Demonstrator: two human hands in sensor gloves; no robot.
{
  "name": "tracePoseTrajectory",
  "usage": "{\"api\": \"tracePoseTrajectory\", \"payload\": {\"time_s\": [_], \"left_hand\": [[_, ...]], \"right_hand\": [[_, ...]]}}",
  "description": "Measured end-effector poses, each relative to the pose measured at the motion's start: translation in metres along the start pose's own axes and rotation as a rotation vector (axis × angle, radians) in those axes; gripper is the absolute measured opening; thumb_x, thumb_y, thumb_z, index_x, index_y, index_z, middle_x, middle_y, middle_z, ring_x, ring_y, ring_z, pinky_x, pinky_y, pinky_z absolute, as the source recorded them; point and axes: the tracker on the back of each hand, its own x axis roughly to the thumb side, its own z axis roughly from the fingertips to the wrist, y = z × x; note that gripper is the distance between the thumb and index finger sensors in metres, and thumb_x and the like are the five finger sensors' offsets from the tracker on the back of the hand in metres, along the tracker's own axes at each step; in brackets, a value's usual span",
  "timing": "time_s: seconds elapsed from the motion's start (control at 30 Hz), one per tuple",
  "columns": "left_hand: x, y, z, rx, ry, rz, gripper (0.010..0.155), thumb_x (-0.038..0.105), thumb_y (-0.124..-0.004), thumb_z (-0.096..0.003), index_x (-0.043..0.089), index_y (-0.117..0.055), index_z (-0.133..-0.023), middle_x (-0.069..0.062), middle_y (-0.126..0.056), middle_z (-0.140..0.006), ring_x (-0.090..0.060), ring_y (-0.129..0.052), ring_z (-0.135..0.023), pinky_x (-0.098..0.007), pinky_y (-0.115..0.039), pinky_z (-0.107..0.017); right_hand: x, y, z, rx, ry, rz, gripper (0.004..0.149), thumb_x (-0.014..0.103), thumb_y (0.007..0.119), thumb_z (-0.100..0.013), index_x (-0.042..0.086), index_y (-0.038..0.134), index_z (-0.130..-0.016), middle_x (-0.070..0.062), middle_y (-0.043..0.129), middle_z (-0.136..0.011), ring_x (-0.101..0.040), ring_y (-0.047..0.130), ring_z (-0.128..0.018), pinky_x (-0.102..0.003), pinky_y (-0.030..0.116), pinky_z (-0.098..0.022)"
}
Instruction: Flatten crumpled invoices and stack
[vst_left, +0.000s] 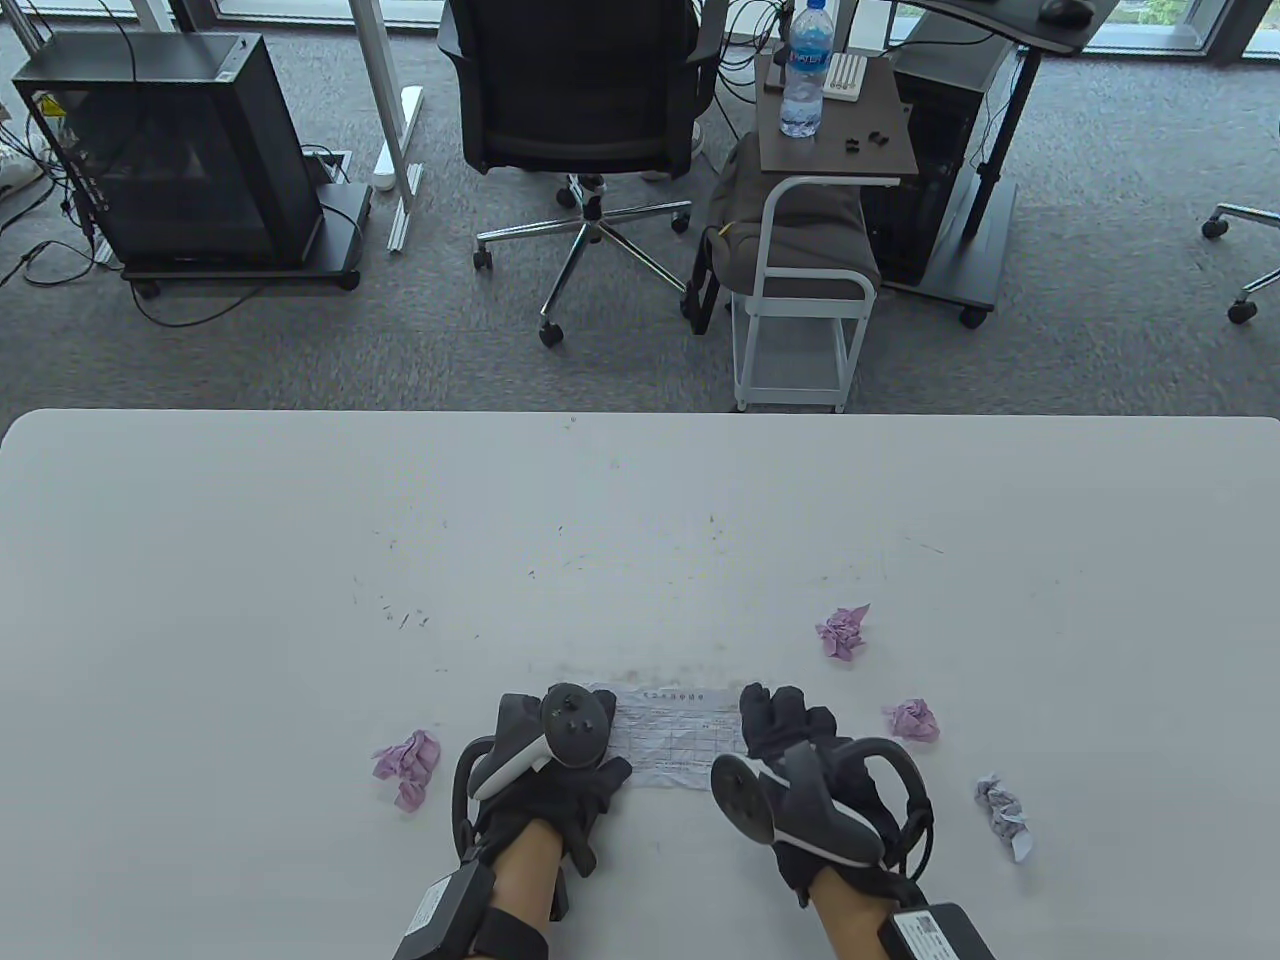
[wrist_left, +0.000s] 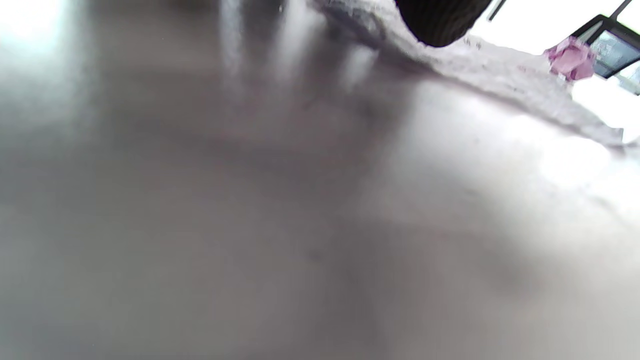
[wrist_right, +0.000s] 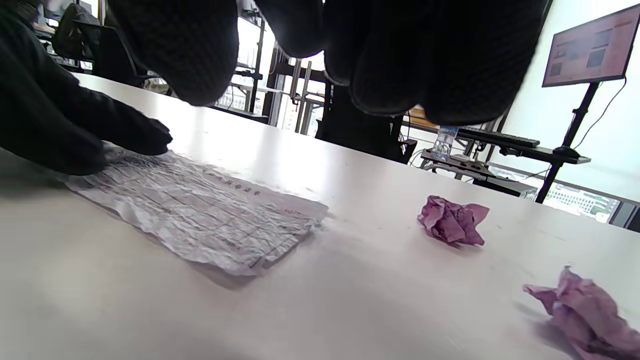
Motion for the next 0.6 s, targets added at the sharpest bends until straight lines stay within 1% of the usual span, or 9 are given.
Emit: {"api": "tracePoseTrajectory", "payload": {"time_s": [0.1, 0.2, 0.23, 0.33, 0.4, 0.43, 0.5, 0.57, 0.6], "left_hand": [[0.001, 0.009, 0.007, 0.080, -0.051, 0.015, 0.068, 0.042, -0.065, -0.0622, 0.018, -0.031, -0.116, -0.021, -0.012, -0.112, -0.062, -0.017, -0.100, -0.072, -0.035, -0.068], [0.006, 0.021, 0.021, 0.163, -0.081, 0.038, 0.068, 0.040, -0.068, -0.0613, 0.017, -0.034, -0.116, -0.020, -0.013, -0.113, -0.060, -0.020, -0.102, -0.070, -0.039, -0.069], [0.006, 0.024, 0.025, 0.166, -0.079, 0.028, 0.069, 0.040, -0.069, -0.0612, 0.016, -0.034, -0.116, -0.020, -0.013, -0.113, -0.060, -0.019, -0.101, -0.070, -0.038, -0.069], [0.005, 0.036, 0.043, 0.190, 0.016, -0.139, 0.071, 0.040, -0.072, -0.0607, 0.015, -0.035, -0.116, -0.021, -0.011, -0.112, -0.062, -0.012, -0.099, -0.072, -0.036, -0.068], [-0.004, 0.041, 0.056, 0.168, 0.106, -0.264, 0.072, 0.041, -0.072, -0.0611, 0.016, -0.032, -0.116, -0.021, -0.006, -0.111, -0.063, -0.009, -0.098, -0.073, -0.035, -0.067], [-0.010, 0.042, 0.061, 0.168, 0.138, -0.280, 0.071, 0.039, -0.071, -0.0615, 0.016, -0.032, -0.116, -0.022, -0.004, -0.111, -0.064, -0.008, -0.097, -0.073, -0.035, -0.067], [-0.030, 0.040, 0.071, 0.176, 0.220, -0.241, 0.069, 0.036, -0.070, -0.0619, 0.016, -0.032, -0.116, -0.023, -0.004, -0.110, -0.065, -0.009, -0.097, -0.074, -0.036, -0.066], [-0.053, 0.030, 0.080, 0.150, 0.304, -0.140, 0.068, 0.032, -0.068, -0.0628, 0.017, -0.028, -0.115, -0.024, -0.001, -0.109, -0.067, -0.009, -0.096, -0.073, -0.037, -0.067], [-0.060, 0.026, 0.081, 0.146, 0.317, -0.114, 0.067, 0.031, -0.067, -0.0630, 0.017, -0.027, -0.115, -0.024, 0.000, -0.108, -0.067, -0.009, -0.096, -0.073, -0.038, -0.067]], "right_hand": [[0.006, -0.012, 0.019, 0.021, 0.002, -0.052, 0.076, 0.051, 0.078, -0.053, 0.011, 0.042, -0.107, -0.031, 0.051, -0.106, -0.049, 0.071, -0.084, -0.056, 0.080, -0.051], [0.011, -0.015, 0.031, 0.082, -0.002, -0.142, 0.082, 0.054, 0.076, -0.053, 0.011, 0.036, -0.109, -0.036, 0.040, -0.109, -0.058, 0.058, -0.090, -0.064, 0.071, -0.055], [0.012, -0.015, 0.033, 0.091, -0.004, -0.141, 0.083, 0.056, 0.075, -0.053, 0.011, 0.033, -0.109, -0.036, 0.037, -0.110, -0.058, 0.055, -0.090, -0.065, 0.070, -0.056], [0.011, -0.011, 0.038, 0.063, -0.020, -0.147, 0.083, 0.058, 0.074, -0.053, 0.012, 0.033, -0.109, -0.036, 0.036, -0.110, -0.059, 0.054, -0.091, -0.066, 0.069, -0.057], [0.010, -0.004, 0.040, 0.050, -0.026, -0.167, 0.083, 0.057, 0.074, -0.052, 0.011, 0.035, -0.109, -0.036, 0.038, -0.110, -0.058, 0.055, -0.090, -0.066, 0.069, -0.056], [0.009, -0.002, 0.040, 0.062, -0.030, -0.177, 0.083, 0.057, 0.074, -0.052, 0.011, 0.035, -0.109, -0.036, 0.038, -0.110, -0.058, 0.055, -0.090, -0.065, 0.069, -0.057], [0.007, 0.001, 0.041, 0.074, -0.039, -0.208, 0.082, 0.057, 0.074, -0.053, 0.011, 0.034, -0.108, -0.036, 0.037, -0.110, -0.058, 0.054, -0.091, -0.066, 0.068, -0.057], [0.005, 0.003, 0.041, 0.068, -0.050, -0.223, 0.082, 0.056, 0.074, -0.053, 0.011, 0.035, -0.108, -0.036, 0.038, -0.109, -0.058, 0.055, -0.090, -0.065, 0.068, -0.057], [0.004, 0.003, 0.040, 0.070, -0.053, -0.228, 0.082, 0.056, 0.074, -0.053, 0.011, 0.035, -0.108, -0.035, 0.038, -0.110, -0.057, 0.055, -0.090, -0.065, 0.069, -0.057]]}}
